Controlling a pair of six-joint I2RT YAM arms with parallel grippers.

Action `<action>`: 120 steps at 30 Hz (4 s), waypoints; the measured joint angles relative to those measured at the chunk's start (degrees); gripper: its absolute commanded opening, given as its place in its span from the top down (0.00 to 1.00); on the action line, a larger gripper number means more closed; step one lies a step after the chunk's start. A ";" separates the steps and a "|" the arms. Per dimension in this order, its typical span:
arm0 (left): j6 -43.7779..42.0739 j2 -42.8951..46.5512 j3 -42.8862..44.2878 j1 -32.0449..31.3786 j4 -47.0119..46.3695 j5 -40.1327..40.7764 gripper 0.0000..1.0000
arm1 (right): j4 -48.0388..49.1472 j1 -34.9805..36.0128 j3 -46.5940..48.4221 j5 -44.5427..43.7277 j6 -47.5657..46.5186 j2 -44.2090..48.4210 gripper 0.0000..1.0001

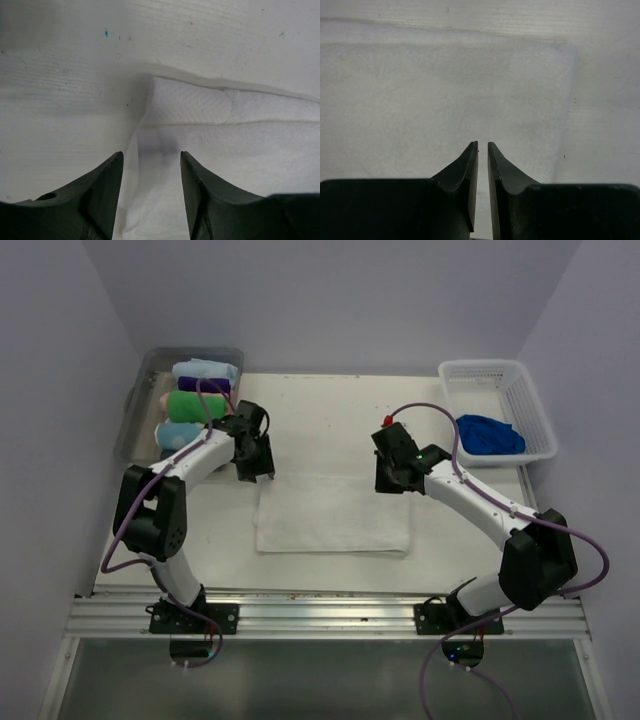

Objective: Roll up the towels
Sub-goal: Fold the towel

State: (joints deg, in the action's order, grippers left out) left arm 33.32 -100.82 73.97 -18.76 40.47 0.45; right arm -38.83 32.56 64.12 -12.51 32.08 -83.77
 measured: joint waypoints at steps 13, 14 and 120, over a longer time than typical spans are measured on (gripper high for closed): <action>0.11 0.02 -1.75 0.00 0.07 -1.97 1.00 | -0.20 0.00 -0.09 -0.07 0.00 0.04 0.82; 0.09 0.22 -1.66 0.00 0.33 -1.97 1.00 | -0.24 0.00 -0.15 -0.07 0.02 0.04 0.82; -0.52 -8.83 -0.44 -3.32 -7.39 -5.66 0.78 | 11.15 -12.48 -4.00 6.21 -0.17 -15.28 0.99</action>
State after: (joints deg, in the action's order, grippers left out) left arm 32.80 -109.65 73.54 -22.09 33.08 -5.21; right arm -27.68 20.08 60.12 -6.31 31.90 -99.04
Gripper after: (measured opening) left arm 0.208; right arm 0.018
